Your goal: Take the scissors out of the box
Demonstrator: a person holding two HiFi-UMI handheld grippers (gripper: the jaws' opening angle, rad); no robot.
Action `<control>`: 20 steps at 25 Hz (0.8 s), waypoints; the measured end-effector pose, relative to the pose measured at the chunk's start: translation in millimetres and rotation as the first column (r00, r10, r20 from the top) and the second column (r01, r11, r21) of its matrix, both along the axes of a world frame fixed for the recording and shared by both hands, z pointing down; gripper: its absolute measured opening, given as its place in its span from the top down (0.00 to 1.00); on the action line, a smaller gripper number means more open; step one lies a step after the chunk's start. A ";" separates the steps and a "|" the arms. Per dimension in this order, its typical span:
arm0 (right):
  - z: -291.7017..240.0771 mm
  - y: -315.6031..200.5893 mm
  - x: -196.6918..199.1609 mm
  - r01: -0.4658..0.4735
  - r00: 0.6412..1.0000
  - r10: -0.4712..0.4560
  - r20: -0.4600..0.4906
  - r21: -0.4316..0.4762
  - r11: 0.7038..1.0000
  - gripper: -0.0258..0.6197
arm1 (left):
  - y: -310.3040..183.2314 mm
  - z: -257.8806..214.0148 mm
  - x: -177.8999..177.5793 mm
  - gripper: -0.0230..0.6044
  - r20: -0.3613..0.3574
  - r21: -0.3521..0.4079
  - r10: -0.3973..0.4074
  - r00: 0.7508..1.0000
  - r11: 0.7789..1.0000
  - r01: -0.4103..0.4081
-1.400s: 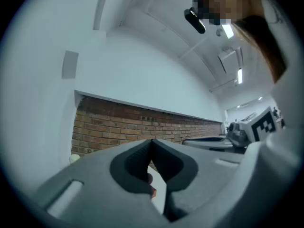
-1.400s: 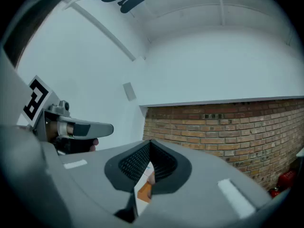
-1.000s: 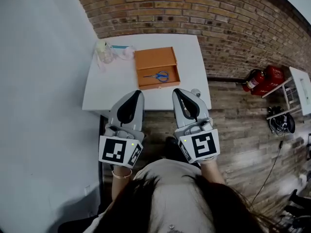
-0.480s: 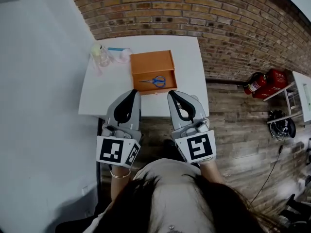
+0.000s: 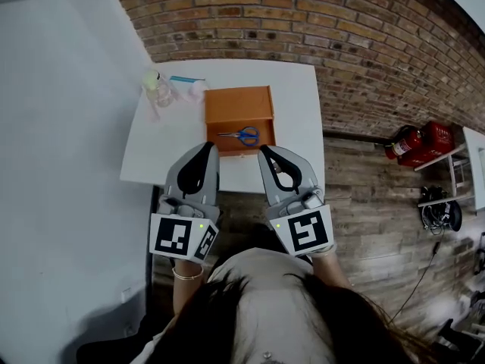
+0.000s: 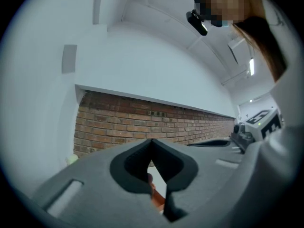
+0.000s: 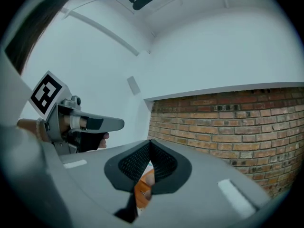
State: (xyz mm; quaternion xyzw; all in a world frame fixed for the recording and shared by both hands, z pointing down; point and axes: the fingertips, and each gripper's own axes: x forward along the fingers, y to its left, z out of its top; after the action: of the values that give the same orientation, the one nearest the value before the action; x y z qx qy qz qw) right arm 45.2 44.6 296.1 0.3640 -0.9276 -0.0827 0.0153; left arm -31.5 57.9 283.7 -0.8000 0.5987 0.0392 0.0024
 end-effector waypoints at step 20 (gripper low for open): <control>15.8 -51.2 4.2 0.085 0.996 -0.086 -0.013 -0.035 0.996 0.96 | -40.3 12.0 -0.6 0.96 -0.008 -0.040 -0.087 0.996 0.995 0.086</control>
State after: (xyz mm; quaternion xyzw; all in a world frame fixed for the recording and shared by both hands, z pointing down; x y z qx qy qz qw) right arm 49.4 -6.7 311.9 0.3231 -0.9434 -0.0701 0.0247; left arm -32.1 17.6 295.7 -0.7731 0.6334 0.0313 -0.0148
